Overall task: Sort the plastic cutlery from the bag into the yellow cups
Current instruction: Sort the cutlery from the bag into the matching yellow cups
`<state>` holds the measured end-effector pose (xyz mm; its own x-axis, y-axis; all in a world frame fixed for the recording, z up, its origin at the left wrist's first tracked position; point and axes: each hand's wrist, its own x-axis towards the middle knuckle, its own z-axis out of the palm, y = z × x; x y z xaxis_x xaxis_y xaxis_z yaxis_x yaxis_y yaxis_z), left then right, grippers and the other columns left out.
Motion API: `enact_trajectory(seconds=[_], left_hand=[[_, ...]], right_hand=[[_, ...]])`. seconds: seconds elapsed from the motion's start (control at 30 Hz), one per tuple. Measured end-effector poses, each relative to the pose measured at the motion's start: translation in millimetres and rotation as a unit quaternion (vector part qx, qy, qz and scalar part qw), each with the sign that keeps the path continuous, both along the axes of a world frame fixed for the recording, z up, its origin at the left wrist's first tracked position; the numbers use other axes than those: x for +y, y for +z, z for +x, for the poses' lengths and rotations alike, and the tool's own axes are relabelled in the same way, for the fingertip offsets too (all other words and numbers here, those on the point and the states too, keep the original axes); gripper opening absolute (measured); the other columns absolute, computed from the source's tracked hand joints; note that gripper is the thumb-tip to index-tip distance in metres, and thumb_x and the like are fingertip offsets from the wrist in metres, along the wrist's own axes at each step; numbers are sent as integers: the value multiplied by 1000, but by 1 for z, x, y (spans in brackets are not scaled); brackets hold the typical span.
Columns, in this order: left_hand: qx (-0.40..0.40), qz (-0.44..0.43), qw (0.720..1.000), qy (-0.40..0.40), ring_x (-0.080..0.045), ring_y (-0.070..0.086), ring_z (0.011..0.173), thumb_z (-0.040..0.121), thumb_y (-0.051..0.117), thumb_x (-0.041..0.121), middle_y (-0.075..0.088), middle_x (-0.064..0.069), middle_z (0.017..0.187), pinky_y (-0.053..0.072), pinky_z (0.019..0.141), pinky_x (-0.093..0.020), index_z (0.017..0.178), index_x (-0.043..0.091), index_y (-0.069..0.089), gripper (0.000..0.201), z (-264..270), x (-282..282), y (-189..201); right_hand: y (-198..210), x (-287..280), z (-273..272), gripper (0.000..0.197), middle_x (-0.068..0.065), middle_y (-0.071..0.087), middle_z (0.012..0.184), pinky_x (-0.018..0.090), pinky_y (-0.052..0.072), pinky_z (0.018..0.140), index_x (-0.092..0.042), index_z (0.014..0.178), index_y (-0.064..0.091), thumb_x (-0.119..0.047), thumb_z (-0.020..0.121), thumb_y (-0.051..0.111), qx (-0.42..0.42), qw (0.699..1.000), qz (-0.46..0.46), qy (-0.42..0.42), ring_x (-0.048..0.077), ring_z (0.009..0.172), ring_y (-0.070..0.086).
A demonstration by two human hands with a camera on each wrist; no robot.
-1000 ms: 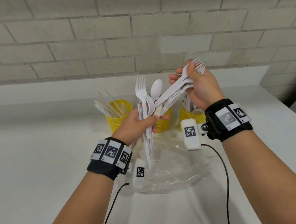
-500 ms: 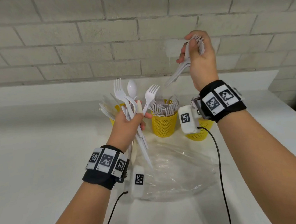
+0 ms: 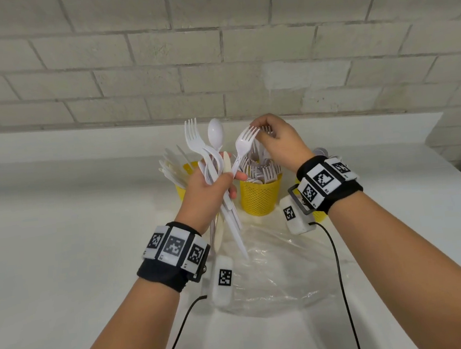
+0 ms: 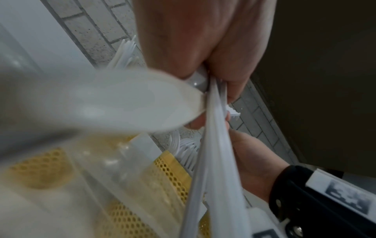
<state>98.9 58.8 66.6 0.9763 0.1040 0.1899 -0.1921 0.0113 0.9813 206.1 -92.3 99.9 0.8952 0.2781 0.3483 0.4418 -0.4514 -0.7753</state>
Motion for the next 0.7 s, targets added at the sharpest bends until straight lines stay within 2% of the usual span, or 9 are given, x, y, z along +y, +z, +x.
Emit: enact_trajectory(seconds=[0.13, 0.2, 0.27, 0.33, 0.4, 0.47, 0.53, 0.6, 0.7], left_hand=[[-10, -17, 1000, -2, -21, 49, 54, 93, 50, 3, 71, -12, 86, 43, 58, -32, 96, 20, 56, 18, 2, -3, 0], [-12, -17, 1000, -5, -21, 50, 54, 94, 51, 6, 71, -12, 85, 43, 57, -31, 95, 17, 55, 12, 2, -4, 1], [-11, -19, 1000, -9, -20, 50, 54, 94, 52, 9, 70, -10, 82, 43, 55, -30, 96, 13, 54, 4, 1, -4, 0], [-10, -23, 1000, -12, -20, 49, 53, 94, 52, 10, 69, -8, 79, 42, 53, -29, 94, 12, 53, 2, 1, -4, 0], [-9, -30, 999, -13, -19, 50, 53, 94, 53, 9, 68, -6, 77, 43, 52, -28, 92, 12, 53, 4, 0, -4, 1], [-11, -40, 999, -19, -18, 50, 52, 94, 54, 8, 67, -6, 76, 43, 51, -27, 90, 13, 54, 6, 1, -4, 2], [-13, -43, 999, -24, -18, 50, 54, 90, 58, 9, 66, -9, 77, 43, 52, -27, 86, 12, 56, 5, 3, -5, 2], [-13, -28, 999, -29, -18, 51, 56, 85, 63, 11, 62, -11, 74, 43, 55, -29, 87, 9, 58, 6, 4, -6, 2], [-15, -3, 998, -55, -16, 51, 60, 88, 61, 4, 60, 5, 62, 47, 65, -33, 92, 13, 61, 10, 3, -9, 4]], right_hand=[[-15, 1, 1, 21, 16, 61, 106, 24, 32, 72, 1, 100, 60, -12, 96, 44, -5, 990, -137, 17, 27, 99, 55], [-28, -1, 6, 26, 15, 61, 112, 28, 36, 84, -1, 99, 63, -17, 96, 43, -23, 975, -221, 23, 30, 109, 53], [-32, -2, 6, 35, 12, 59, 120, 41, 34, 101, -5, 102, 65, -26, 95, 38, -26, 965, -260, 23, 28, 117, 49], [-27, -2, 3, 36, 14, 61, 114, 46, 35, 101, -8, 95, 66, -25, 89, 35, -41, 981, -189, 20, 29, 114, 50], [-17, -4, -5, 28, 10, 63, 111, 36, 39, 99, -9, 95, 67, -13, 89, 40, -69, 996, -60, -9, 24, 111, 53], [-4, -4, -19, 27, 1, 63, 103, 20, 42, 88, -11, 98, 66, -2, 91, 41, -47, 997, 61, -22, 11, 97, 55], [5, 1, -32, 28, 0, 61, 91, 17, 44, 72, -11, 97, 63, 1, 92, 38, 36, 988, 151, 5, 8, 82, 55], [9, 6, -42, 24, 5, 60, 84, 25, 44, 62, -7, 96, 62, -4, 93, 38, 127, 971, 198, 49, 15, 75, 54], [9, 9, -56, 29, 7, 59, 77, 28, 49, 60, -3, 94, 62, -29, 94, 48, 177, 962, 188, 88, 17, 69, 57]])
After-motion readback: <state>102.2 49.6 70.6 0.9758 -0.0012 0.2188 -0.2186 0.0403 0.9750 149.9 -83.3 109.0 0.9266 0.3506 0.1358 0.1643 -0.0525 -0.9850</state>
